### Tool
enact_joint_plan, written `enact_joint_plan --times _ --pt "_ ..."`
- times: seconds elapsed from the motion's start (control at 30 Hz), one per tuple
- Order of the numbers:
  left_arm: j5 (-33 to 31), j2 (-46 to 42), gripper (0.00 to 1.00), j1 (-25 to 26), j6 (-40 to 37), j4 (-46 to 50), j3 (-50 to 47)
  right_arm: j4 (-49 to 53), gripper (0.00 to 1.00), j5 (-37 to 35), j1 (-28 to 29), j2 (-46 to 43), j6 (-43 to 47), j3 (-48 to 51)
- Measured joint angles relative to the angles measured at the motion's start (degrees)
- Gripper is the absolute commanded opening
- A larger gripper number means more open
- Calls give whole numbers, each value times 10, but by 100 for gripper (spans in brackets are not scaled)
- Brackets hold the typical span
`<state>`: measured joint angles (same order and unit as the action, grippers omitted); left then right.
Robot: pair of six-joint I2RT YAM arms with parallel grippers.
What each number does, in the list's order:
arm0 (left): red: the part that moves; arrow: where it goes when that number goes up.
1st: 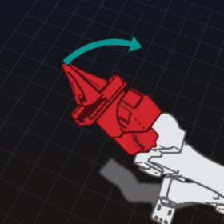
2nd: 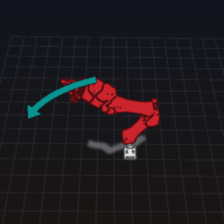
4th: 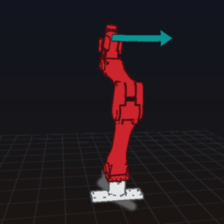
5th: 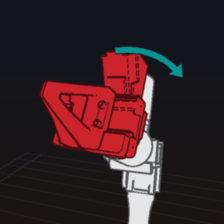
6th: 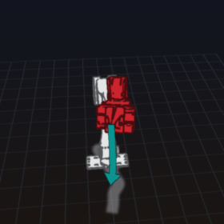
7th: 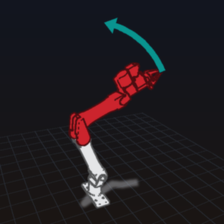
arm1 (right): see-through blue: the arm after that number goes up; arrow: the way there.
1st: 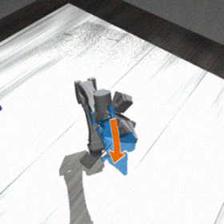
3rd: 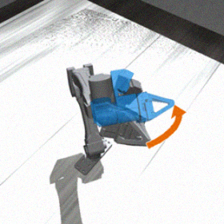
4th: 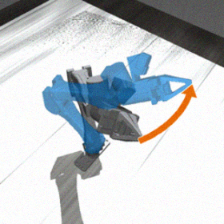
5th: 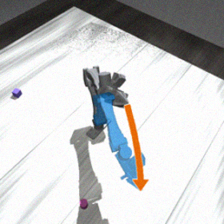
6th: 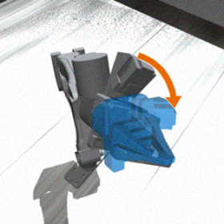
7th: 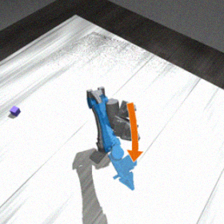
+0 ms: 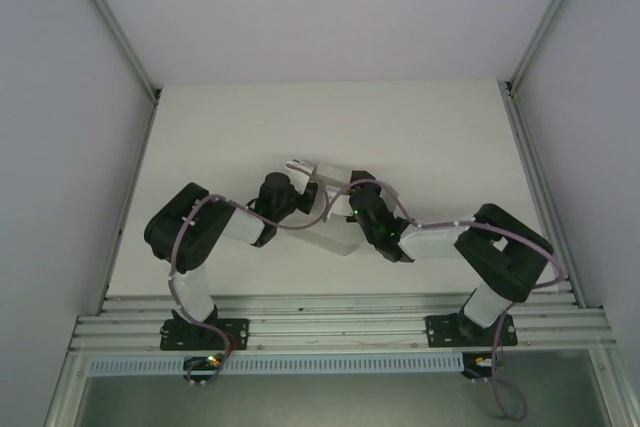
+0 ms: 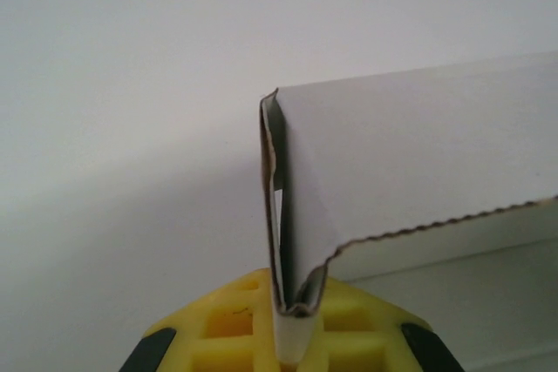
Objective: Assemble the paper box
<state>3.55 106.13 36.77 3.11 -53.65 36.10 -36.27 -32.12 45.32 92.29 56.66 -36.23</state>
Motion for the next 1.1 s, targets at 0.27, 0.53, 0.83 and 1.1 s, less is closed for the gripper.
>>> enact_joint_plan --times 0.27,0.53,0.83,1.1 --pt "46 1 0 -13 0 0 0 177 92 64 -17 -155 -170 5" --pt "129 22 0 -46 13 -23 8 306 99 188 -134 -267 -346 2" --pt "129 29 0 -21 -24 -1 30 450 81 338 -182 -97 -511 -266" --pt "114 29 0 -10 -47 9 37 544 71 434 -192 75 -550 -386"
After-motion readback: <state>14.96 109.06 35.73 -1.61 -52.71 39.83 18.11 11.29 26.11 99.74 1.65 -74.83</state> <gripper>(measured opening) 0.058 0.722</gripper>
